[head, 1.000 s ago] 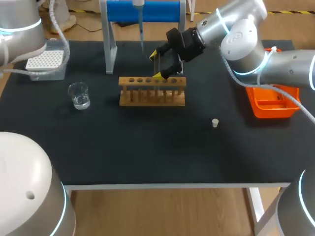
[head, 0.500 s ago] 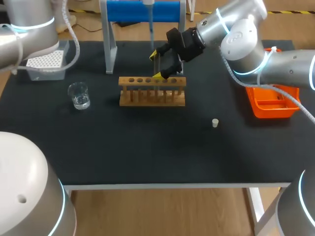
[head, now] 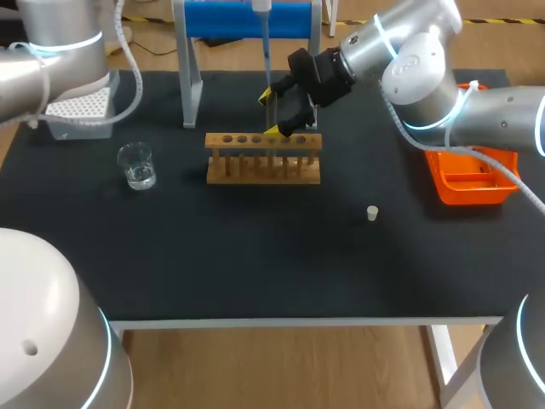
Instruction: Invert the test tube, pick up the pipette, mount the tip to pipette, aspirate from beaker and dispense into the tube, eject the tip, return the pipette, and cap with the stopper.
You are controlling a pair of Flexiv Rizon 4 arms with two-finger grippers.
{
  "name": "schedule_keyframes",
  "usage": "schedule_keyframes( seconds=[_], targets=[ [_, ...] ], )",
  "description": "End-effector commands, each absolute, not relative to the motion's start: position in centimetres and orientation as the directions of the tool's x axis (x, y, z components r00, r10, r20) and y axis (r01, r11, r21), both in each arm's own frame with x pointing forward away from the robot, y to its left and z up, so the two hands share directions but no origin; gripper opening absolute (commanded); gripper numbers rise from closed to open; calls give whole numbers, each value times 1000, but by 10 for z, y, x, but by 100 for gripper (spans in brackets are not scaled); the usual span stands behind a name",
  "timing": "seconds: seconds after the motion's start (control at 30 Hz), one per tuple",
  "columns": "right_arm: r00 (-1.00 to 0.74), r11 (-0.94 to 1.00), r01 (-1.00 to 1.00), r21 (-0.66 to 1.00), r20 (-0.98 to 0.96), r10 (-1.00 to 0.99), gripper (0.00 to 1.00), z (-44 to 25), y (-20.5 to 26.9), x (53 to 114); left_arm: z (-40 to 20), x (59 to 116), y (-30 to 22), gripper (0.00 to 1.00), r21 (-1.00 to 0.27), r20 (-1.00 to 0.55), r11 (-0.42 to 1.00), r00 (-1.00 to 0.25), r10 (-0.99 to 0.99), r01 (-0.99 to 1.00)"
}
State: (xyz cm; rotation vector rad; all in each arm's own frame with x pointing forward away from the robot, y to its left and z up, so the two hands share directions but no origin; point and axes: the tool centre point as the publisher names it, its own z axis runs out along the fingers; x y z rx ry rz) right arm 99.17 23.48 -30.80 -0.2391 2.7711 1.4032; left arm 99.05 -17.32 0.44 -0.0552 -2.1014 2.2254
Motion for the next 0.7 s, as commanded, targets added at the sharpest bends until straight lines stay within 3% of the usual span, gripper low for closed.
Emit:
schedule_keyframes(
  seconds=[0.03,0.7],
  targets=[
    [-988,583,-148,799,-92,-125,100,-308,234,992,-1,995,-175,0,-997,28,-65,-995,91,-34],
    [-988,583,-148,799,-92,-125,100,-308,234,992,-15,1001,-173,0,-996,51,-70,-995,88,-57]
  ],
)
